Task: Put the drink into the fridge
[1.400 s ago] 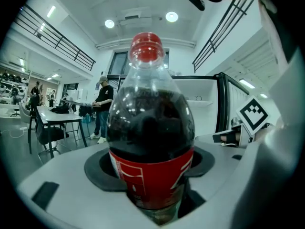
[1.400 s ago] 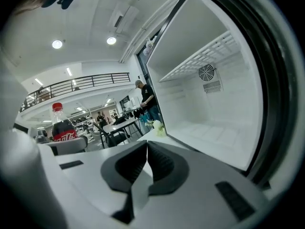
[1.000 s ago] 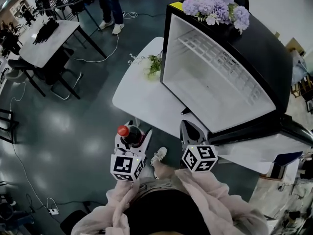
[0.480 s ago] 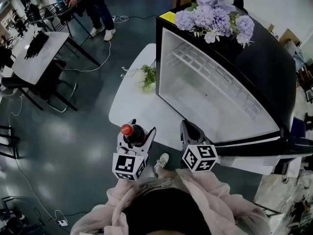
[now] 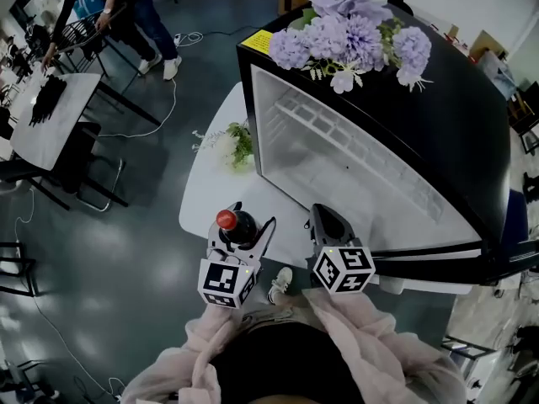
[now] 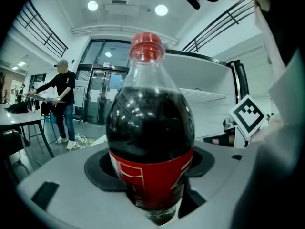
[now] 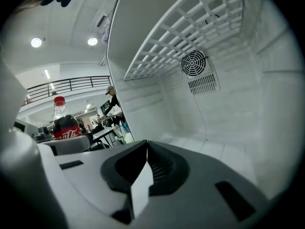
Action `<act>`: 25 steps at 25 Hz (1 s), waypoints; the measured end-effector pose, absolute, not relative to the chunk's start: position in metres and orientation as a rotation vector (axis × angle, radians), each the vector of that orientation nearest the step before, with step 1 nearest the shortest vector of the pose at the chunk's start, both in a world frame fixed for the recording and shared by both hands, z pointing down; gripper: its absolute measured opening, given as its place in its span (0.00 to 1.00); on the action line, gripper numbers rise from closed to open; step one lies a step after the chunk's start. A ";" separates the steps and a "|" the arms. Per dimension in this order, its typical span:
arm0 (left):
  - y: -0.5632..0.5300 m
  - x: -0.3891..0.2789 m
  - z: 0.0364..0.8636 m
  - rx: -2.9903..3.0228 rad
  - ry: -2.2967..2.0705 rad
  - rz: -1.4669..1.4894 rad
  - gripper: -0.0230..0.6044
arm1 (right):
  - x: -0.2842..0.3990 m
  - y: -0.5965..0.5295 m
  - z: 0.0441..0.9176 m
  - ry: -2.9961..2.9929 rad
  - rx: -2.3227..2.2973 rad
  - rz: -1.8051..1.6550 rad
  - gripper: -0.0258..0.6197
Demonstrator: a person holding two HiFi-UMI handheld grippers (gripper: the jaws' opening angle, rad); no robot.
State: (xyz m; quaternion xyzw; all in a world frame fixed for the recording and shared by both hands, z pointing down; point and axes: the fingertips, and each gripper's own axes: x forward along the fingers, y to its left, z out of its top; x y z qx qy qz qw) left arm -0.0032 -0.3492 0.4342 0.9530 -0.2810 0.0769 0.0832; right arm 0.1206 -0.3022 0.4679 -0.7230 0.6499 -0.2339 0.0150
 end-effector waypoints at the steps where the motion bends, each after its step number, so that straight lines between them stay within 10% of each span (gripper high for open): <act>1: -0.351 0.001 0.435 2.851 -0.824 0.231 0.55 | 0.124 -0.303 0.468 2.013 -2.257 -0.726 0.06; 25: -0.373 0.117 0.440 3.017 -0.321 0.257 0.55 | 0.182 -0.280 0.451 1.670 -2.508 -0.570 0.06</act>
